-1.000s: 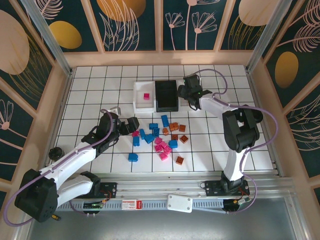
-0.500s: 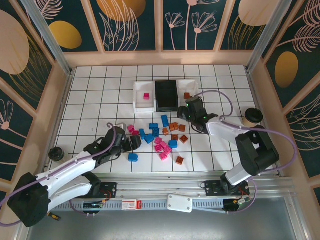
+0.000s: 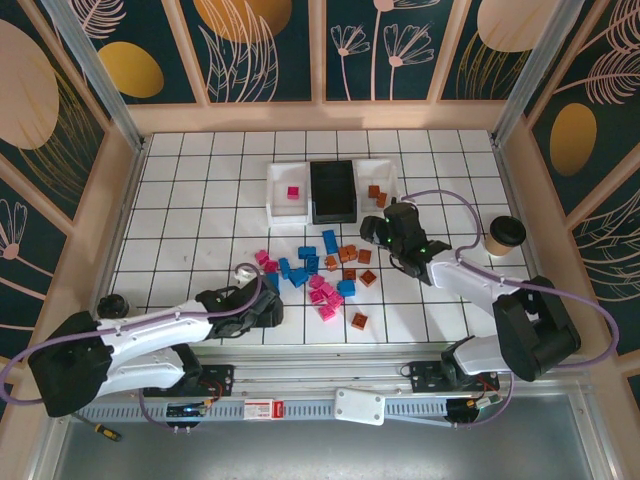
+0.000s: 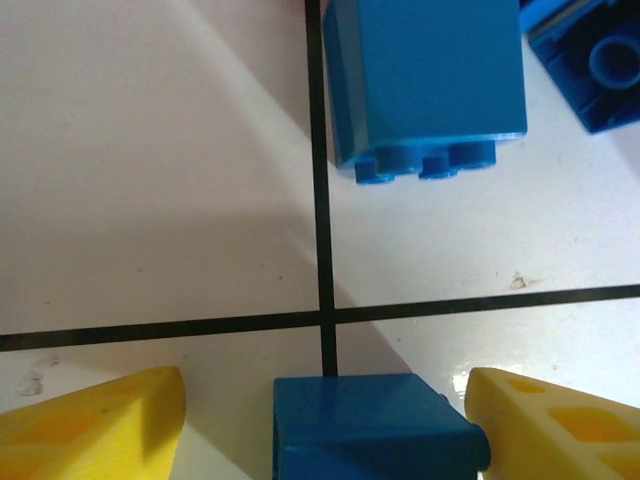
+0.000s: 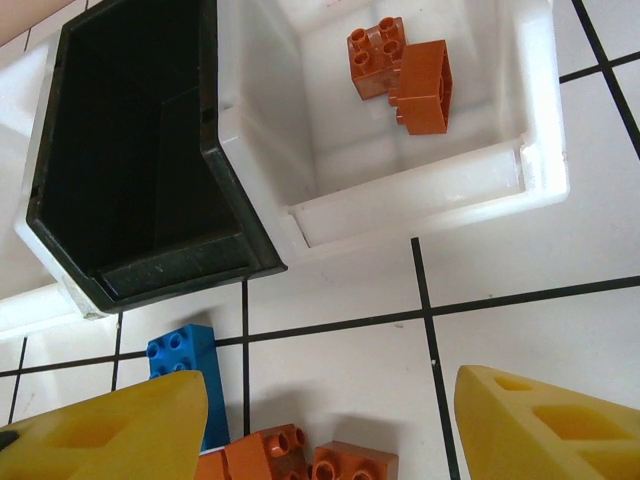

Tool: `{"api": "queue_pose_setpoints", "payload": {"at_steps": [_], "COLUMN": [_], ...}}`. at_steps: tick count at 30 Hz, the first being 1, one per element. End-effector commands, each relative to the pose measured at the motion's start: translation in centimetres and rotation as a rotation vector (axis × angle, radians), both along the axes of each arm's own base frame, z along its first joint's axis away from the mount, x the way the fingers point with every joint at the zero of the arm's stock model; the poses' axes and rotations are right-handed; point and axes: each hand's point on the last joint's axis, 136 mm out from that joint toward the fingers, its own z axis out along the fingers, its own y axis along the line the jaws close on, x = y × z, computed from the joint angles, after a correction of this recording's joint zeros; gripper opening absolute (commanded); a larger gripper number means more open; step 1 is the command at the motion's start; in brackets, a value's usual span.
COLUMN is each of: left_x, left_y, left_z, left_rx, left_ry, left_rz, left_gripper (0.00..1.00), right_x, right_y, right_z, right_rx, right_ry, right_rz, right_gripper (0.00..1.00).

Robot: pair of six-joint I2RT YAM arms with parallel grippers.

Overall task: Sort the legos into containers by color
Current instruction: Pick up the lego from the middle-left of the table.

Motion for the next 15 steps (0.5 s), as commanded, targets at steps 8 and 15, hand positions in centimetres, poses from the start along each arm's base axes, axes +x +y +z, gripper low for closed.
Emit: {"api": "queue_pose_setpoints", "payload": {"at_steps": [8, 15], "left_x": [0.1, 3.0], "left_y": [-1.8, -5.0], "left_z": [0.9, 6.0], "left_rx": [-0.064, -0.136], "left_ry": [-0.007, -0.142], "left_rz": [-0.014, -0.077], "left_gripper": [0.47, 0.41], "right_x": [-1.2, -2.2], "right_y": [-1.4, -2.0], "right_z": [-1.0, -1.0], "right_rx": [0.006, 0.025], "right_ry": [0.008, 0.002], "right_rz": [-0.046, -0.058], "right_gripper": [0.67, 0.67]}}
